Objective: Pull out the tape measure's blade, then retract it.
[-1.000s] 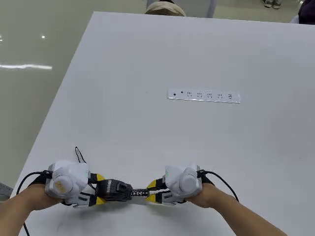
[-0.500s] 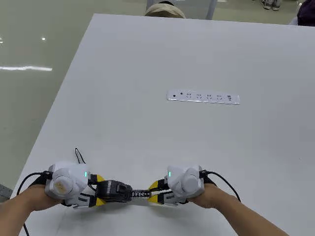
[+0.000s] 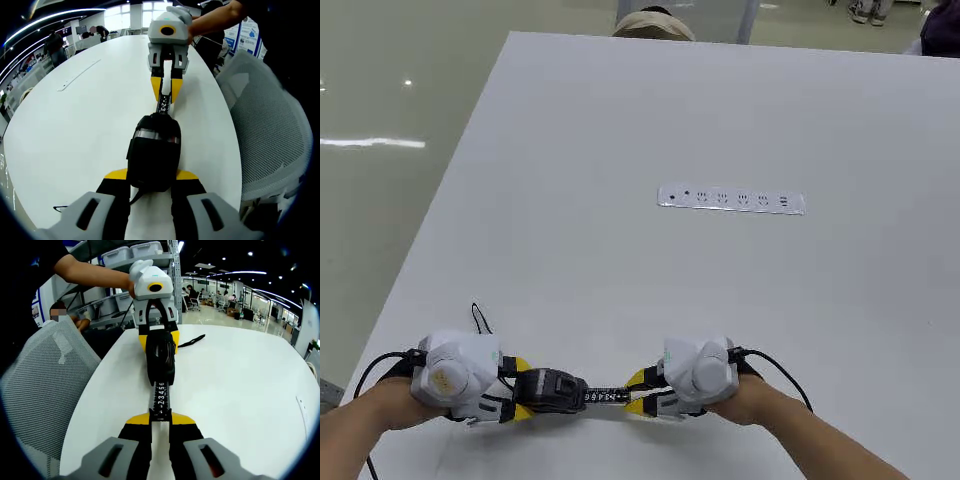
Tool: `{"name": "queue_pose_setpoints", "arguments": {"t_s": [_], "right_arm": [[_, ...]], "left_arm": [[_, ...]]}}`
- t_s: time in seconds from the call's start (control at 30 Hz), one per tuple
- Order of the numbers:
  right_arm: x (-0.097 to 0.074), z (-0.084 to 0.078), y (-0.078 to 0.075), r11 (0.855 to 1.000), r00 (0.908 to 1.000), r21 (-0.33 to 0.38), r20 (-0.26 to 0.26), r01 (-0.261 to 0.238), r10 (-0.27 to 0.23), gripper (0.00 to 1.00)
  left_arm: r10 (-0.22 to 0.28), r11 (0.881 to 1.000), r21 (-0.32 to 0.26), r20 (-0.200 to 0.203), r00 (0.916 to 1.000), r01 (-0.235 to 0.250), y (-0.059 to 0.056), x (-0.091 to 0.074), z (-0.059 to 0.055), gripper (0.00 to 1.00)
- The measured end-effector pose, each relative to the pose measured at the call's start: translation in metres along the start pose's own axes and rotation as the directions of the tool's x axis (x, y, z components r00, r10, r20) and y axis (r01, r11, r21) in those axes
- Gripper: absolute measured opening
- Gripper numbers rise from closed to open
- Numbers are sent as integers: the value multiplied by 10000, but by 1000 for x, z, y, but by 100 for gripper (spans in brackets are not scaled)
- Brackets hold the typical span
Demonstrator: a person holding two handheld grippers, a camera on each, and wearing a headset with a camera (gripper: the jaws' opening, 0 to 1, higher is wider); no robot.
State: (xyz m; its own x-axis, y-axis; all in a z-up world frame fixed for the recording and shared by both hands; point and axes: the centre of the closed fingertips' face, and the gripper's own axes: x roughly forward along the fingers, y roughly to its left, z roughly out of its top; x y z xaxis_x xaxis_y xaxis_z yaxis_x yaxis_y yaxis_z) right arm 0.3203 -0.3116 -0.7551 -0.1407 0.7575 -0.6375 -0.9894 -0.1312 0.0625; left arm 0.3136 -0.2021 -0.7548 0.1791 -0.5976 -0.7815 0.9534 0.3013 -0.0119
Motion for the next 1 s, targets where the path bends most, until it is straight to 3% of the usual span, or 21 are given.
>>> {"name": "queue_pose_setpoints", "arguments": {"t_s": [1.0], "right_arm": [[-14,-15,1,9999,10000,125,-89,4,-3,10]], "left_arm": [[13,10000,64,-46,10000,-12,-1,1,1,27]]}}
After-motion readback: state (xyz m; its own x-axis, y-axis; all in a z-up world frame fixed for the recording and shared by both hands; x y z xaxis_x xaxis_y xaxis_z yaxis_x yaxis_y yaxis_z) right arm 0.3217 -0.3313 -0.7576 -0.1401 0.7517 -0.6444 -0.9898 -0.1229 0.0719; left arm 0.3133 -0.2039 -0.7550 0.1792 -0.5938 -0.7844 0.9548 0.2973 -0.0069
